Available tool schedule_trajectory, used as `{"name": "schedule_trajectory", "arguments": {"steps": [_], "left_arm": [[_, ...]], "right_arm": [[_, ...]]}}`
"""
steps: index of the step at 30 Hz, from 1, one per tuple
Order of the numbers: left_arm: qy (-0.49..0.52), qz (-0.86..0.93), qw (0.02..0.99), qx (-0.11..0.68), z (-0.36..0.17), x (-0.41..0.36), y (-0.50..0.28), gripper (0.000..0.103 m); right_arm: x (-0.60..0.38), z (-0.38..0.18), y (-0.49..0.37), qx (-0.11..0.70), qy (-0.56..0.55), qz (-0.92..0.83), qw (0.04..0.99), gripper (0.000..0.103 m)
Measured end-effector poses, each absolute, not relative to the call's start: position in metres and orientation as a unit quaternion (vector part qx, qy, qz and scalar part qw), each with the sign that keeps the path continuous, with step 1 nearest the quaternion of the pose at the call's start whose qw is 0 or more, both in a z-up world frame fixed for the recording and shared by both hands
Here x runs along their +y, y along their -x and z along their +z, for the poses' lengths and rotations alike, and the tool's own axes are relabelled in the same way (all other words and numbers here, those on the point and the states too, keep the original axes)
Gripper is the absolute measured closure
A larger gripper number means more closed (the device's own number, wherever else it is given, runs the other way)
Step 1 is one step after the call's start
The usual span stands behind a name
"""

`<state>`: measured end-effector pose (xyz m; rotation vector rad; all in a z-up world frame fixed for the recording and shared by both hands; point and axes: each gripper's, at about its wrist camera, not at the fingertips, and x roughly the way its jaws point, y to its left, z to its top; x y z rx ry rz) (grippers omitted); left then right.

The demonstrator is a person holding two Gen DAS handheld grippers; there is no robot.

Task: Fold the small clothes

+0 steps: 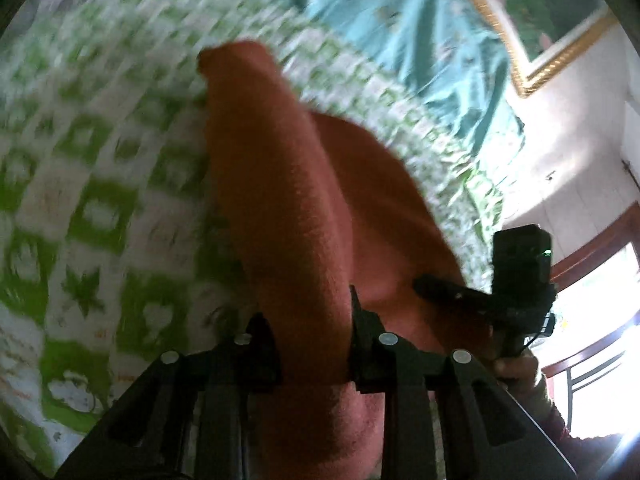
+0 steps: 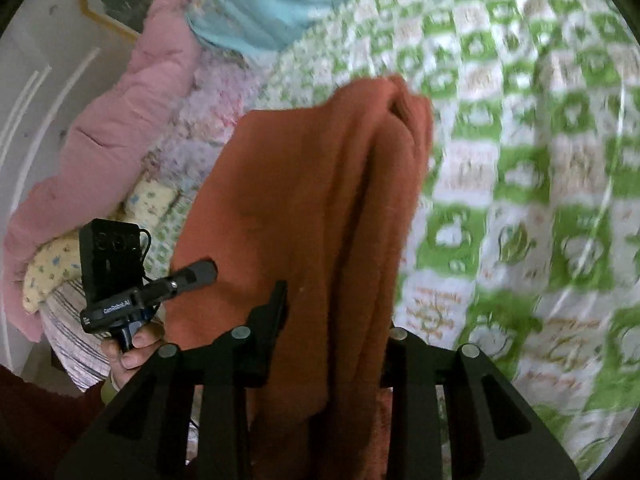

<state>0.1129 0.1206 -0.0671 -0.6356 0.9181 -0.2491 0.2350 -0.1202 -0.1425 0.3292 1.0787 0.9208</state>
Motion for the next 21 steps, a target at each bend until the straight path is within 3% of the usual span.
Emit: {"name": "schedule_trajectory", "arguments": {"steps": [2, 6, 10, 20, 21], "left_arm": [[0.329, -0.123, 0.830, 0.433, -0.076, 0.132, -0.114, 0.068], [0.347, -0.122, 0.822, 0.435, -0.076, 0.148, -0.131, 0.055], [0.367, -0.106, 0.821, 0.424, -0.076, 0.170, -0.152, 0.045], [0.394, -0.066, 0.818, 0.414, -0.077, 0.228, -0.228, 0.042], [0.396, -0.065, 0.818, 0.412, -0.078, 0.231, -0.235, 0.047]], "right_arm": [[-0.122, -0.148, -0.235, 0.498, -0.154, 0.416, 0.745, 0.068], [-0.132, -0.148, -0.230, 0.507, -0.149, 0.393, 0.752, 0.043], [-0.145, -0.143, -0.221, 0.498, -0.150, 0.384, 0.763, 0.043], [-0.167, -0.140, -0.218, 0.485, -0.187, 0.358, 0.776, 0.043], [-0.169, -0.139, -0.219, 0.482, -0.190, 0.355, 0.778, 0.043]]}}
